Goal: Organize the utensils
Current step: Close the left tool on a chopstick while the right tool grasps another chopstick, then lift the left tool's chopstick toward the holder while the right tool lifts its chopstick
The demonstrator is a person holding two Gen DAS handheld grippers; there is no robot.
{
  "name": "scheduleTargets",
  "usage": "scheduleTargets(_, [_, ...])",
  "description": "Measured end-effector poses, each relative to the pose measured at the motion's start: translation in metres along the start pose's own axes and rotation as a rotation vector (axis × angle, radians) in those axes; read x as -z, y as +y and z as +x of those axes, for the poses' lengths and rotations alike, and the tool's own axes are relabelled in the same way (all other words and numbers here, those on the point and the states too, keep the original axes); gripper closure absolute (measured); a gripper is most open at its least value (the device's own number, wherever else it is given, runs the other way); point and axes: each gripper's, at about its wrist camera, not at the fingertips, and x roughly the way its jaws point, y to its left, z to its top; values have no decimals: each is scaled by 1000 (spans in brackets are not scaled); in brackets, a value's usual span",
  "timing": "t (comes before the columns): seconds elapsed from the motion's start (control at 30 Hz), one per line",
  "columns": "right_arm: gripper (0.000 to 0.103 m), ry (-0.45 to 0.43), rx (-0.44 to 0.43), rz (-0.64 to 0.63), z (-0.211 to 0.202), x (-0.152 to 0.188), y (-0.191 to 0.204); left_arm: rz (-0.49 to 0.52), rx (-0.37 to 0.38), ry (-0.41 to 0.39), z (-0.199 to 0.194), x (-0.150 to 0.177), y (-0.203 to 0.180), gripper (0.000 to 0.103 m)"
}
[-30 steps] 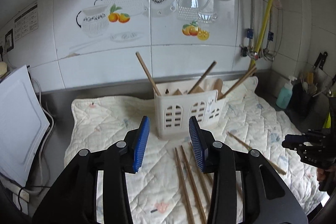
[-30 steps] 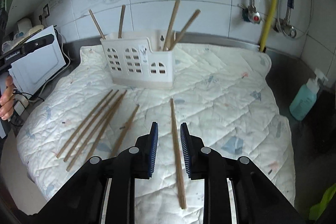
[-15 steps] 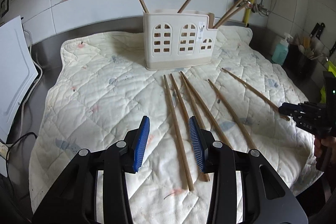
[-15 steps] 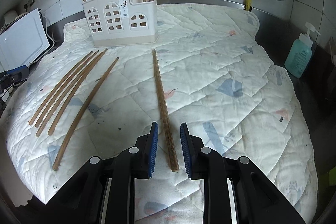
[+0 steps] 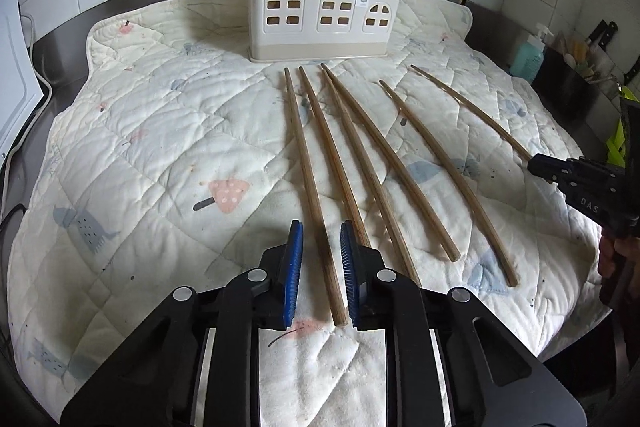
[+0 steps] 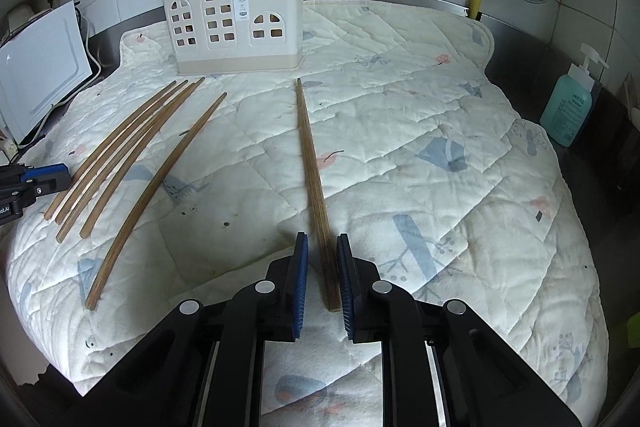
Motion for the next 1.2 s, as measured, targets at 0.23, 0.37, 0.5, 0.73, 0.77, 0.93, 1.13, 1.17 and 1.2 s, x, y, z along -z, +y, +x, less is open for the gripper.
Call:
scheduleTargets(0.23, [88, -7, 9, 6, 3, 2, 1, 6, -29, 9, 7, 5, -2, 87])
scheduleTargets(0.37, [89, -13, 22, -1, 4, 2, 4, 19, -46, 1, 7, 5, -5, 93])
scheduleTargets(0.5, [95, -25, 41, -22, 3, 1, 7, 22, -45, -1, 5, 4, -5, 95])
scheduleTargets(0.73, [96, -59, 17, -14, -10, -3, 12, 8, -51, -42, -10, -4, 3, 98])
scheduleTargets(0.77, [96, -70, 14, -15, -14, -5, 13, 5, -53, -54, -14, -5, 4, 98])
scheduleTargets(0.93, [96, -148, 7, -30, -41, -20, 22, -12, -34, -121, -34, -19, 10, 98])
scheduleTargets(1.13, [96, -250, -16, -40, -73, -46, 30, 1, -43, -182, -50, -35, 11, 98])
scheduleTargets(1.17, [96, -265, -24, -40, -77, -51, 30, 2, -46, -189, -51, -38, 11, 98])
scheduleTargets(1.2, [96, -276, -35, -36, -81, -56, 30, 1, -46, -195, -52, -41, 12, 98])
